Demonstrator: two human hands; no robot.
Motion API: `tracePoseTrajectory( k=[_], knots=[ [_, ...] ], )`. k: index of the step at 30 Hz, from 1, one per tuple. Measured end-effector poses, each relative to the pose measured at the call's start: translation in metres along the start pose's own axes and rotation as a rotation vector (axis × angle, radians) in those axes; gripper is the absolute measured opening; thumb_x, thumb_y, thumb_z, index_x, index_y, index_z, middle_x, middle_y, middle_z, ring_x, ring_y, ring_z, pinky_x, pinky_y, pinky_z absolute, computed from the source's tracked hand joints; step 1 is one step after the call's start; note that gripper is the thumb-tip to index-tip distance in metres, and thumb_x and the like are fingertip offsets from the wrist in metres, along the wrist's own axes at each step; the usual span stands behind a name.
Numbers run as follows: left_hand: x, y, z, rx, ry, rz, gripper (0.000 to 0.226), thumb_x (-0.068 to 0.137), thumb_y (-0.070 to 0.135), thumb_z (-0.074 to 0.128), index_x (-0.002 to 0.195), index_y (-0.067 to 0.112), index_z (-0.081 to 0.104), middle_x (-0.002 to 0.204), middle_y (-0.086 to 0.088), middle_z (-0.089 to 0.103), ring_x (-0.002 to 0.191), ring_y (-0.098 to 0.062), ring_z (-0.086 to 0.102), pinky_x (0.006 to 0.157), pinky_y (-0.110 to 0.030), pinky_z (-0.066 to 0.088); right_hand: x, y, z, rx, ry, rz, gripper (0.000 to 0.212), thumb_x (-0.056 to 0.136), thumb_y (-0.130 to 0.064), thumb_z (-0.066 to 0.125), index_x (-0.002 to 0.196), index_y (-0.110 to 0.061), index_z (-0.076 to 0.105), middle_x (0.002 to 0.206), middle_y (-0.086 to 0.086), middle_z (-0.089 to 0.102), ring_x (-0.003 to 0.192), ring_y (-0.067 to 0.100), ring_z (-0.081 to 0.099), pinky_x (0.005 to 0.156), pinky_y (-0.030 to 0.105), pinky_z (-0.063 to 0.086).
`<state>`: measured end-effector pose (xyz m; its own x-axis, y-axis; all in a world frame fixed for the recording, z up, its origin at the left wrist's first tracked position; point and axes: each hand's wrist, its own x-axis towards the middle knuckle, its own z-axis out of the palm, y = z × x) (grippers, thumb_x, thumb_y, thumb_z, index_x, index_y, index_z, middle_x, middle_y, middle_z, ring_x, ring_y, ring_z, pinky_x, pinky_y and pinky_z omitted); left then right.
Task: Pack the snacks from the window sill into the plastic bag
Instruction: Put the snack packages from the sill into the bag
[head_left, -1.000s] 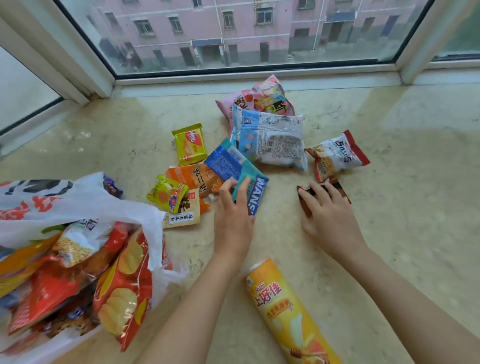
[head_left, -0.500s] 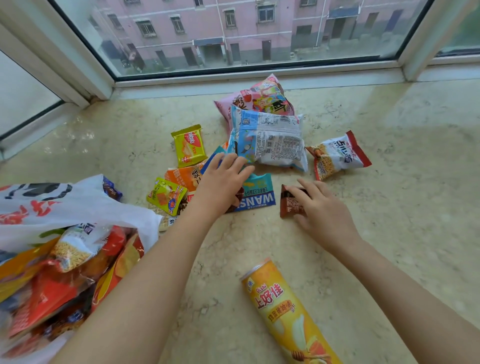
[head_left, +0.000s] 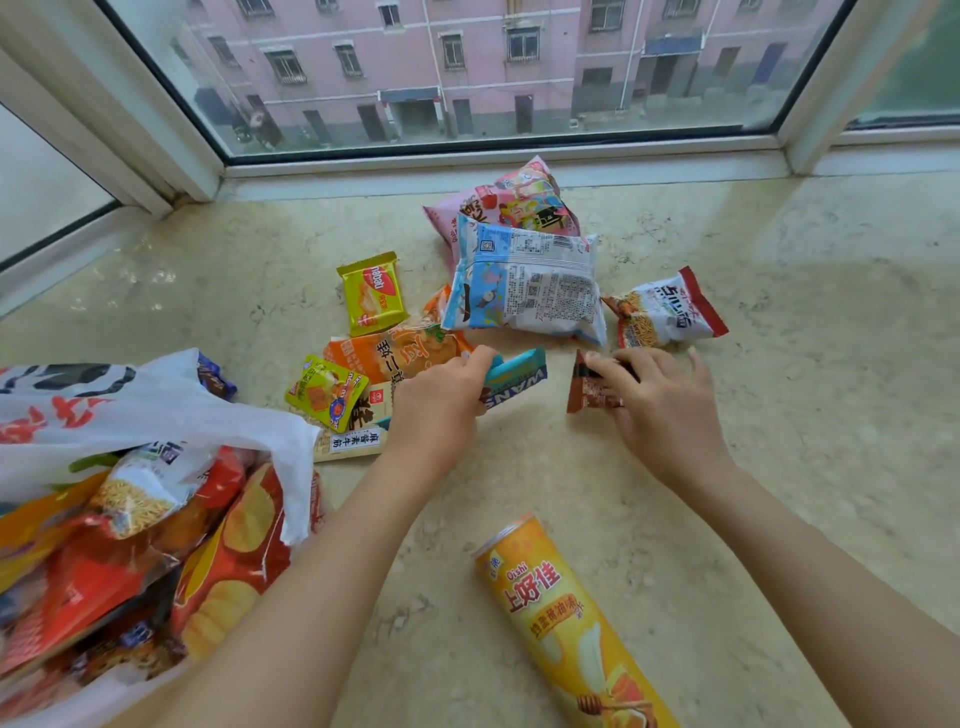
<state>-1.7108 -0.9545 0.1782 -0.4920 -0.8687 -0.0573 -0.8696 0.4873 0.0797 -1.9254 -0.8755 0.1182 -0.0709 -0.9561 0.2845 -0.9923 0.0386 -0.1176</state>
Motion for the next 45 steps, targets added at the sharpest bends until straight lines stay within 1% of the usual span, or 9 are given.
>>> tracePoseTrajectory(
  k=[5, 11, 15, 19, 23, 28, 31, 36, 45],
  knots=[
    [0.011, 0.027, -0.002, -0.149, 0.05, -0.06, 0.049, 0.09, 0.023, 0.062, 0.134, 0.029, 0.04, 0.119, 0.003, 0.063, 0.102, -0.024, 0.062, 0.069, -0.037, 0.046, 0.025, 0.032, -0.006, -0.09, 0.083, 0.054, 0.062, 0.065, -0.002, 0.073, 0.123, -0.02, 0.06, 0.113, 0.009, 0.061, 0.11, 0.033, 0.053, 0.092, 0.057, 0.038],
    [0.018, 0.041, 0.001, -0.169, 0.029, -0.075, 0.049, 0.092, 0.027, 0.06, 0.135, 0.031, 0.037, 0.122, 0.005, 0.062, 0.102, -0.024, 0.061, 0.07, -0.036, 0.048, 0.049, 0.059, 0.003, -0.19, -0.157, 0.023, 0.083, 0.058, -0.009, 0.078, 0.135, -0.022, 0.051, 0.136, 0.017, 0.049, 0.128, 0.04, 0.042, 0.095, 0.063, 0.034],
    [0.017, 0.047, 0.001, -0.166, 0.012, -0.094, 0.048, 0.093, 0.027, 0.058, 0.136, 0.031, 0.037, 0.121, 0.004, 0.061, 0.104, -0.023, 0.06, 0.07, -0.033, 0.045, 0.058, 0.06, 0.006, -0.251, -0.282, 0.038, 0.084, 0.077, -0.013, 0.068, 0.148, -0.029, 0.028, 0.153, 0.013, 0.028, 0.14, 0.038, 0.023, 0.103, 0.064, 0.023],
    [0.013, 0.044, 0.004, -0.178, 0.017, -0.107, 0.048, 0.093, 0.027, 0.059, 0.134, 0.032, 0.037, 0.115, 0.005, 0.063, 0.098, -0.021, 0.061, 0.064, -0.03, 0.037, 0.072, 0.055, 0.009, -0.364, -0.281, 0.029, 0.078, 0.08, -0.012, 0.066, 0.146, -0.031, 0.029, 0.148, 0.011, 0.036, 0.133, 0.038, 0.036, 0.103, 0.065, 0.023],
    [0.006, 0.038, 0.007, -0.207, 0.029, -0.13, 0.048, 0.091, 0.025, 0.061, 0.133, 0.034, 0.039, 0.115, 0.007, 0.064, 0.096, -0.02, 0.062, 0.063, -0.03, 0.039, 0.082, 0.053, 0.011, -0.464, -0.264, -0.01, 0.067, 0.073, -0.01, 0.071, 0.133, -0.028, 0.047, 0.125, 0.011, 0.058, 0.104, 0.035, 0.059, 0.102, 0.066, 0.028],
    [-0.007, 0.028, 0.005, -0.278, 0.06, -0.178, 0.052, 0.09, 0.025, 0.063, 0.135, 0.033, 0.039, 0.12, 0.007, 0.064, 0.099, -0.02, 0.063, 0.07, -0.032, 0.047, 0.072, 0.053, 0.011, -0.427, -0.125, -0.055, 0.049, 0.063, -0.004, 0.07, 0.108, -0.022, 0.062, 0.093, 0.009, 0.065, 0.072, 0.032, 0.063, 0.084, 0.052, 0.047],
    [-0.017, 0.024, -0.001, -0.314, 0.082, -0.196, 0.053, 0.089, 0.025, 0.064, 0.135, 0.033, 0.041, 0.119, 0.006, 0.065, 0.098, -0.02, 0.063, 0.065, -0.029, 0.043, 0.055, 0.046, 0.003, -0.311, -0.007, -0.074, 0.042, 0.067, -0.002, 0.066, 0.104, -0.021, 0.063, 0.093, 0.009, 0.065, 0.074, 0.032, 0.063, 0.067, 0.038, 0.049],
    [-0.042, 0.015, -0.015, -0.354, 0.129, -0.184, 0.053, 0.088, 0.025, 0.066, 0.134, 0.032, 0.042, 0.113, 0.005, 0.067, 0.095, -0.022, 0.063, 0.066, -0.031, 0.045, 0.022, 0.018, -0.023, -0.106, 0.107, -0.11, 0.057, 0.063, 0.003, 0.06, 0.114, -0.023, 0.064, 0.103, 0.007, 0.065, 0.082, 0.031, 0.065, 0.049, 0.031, 0.048],
    [-0.11, -0.016, -0.035, -0.35, 0.33, -0.042, 0.06, 0.072, 0.009, 0.079, 0.125, 0.025, 0.057, 0.097, 0.003, 0.072, 0.075, -0.022, 0.069, 0.05, -0.029, 0.048, -0.017, -0.06, -0.071, 0.001, 0.274, -0.29, 0.041, 0.088, -0.005, 0.055, 0.123, -0.026, 0.064, 0.117, 0.005, 0.066, 0.094, 0.026, 0.065, 0.054, 0.03, 0.045]
  ],
)
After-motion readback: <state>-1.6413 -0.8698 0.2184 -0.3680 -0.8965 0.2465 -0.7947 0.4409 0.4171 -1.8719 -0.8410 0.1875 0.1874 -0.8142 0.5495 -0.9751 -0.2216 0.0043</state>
